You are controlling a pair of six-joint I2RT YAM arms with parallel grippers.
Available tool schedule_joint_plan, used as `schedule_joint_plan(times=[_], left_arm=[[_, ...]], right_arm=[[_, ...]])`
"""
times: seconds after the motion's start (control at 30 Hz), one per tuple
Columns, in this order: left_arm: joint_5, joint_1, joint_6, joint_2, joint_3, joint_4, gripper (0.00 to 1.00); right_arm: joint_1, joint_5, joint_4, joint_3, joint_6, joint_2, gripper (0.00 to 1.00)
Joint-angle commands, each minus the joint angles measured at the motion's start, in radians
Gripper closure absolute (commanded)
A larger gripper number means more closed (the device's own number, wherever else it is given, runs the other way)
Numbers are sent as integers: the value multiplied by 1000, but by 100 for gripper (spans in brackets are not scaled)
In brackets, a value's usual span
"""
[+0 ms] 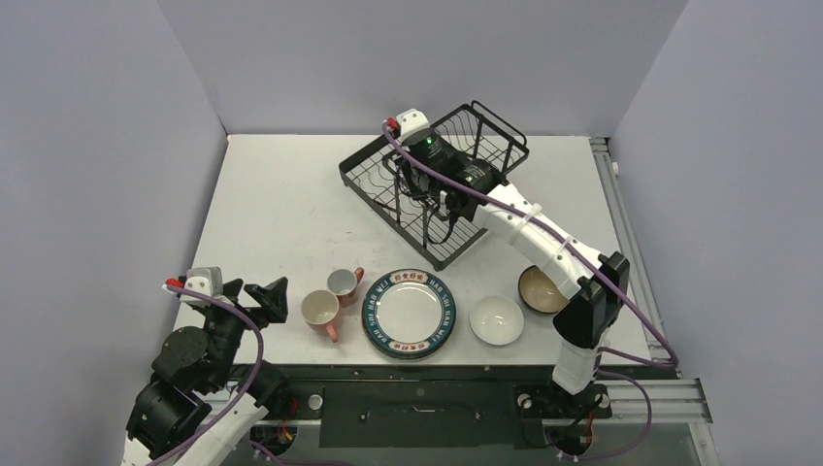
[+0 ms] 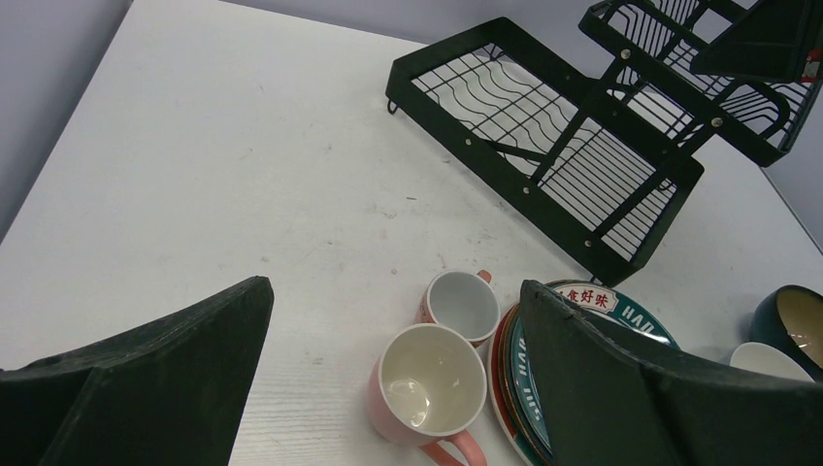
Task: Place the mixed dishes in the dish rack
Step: Move the dish rack to the center of the board.
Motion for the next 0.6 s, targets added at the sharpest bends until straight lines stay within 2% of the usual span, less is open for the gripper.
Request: schedule_joint_plan(times=[0.0, 0.3, 0.57], left_arm=[[6, 7, 7, -3, 6, 44, 4], [4, 7, 7, -4, 5, 45, 4], [2, 9, 7, -4, 6, 44, 4]], right_arm=[[51, 41, 57, -72, 168, -73, 100], [97, 93, 144, -167, 290, -86, 100], [92, 109, 190, -117, 378, -34, 100]])
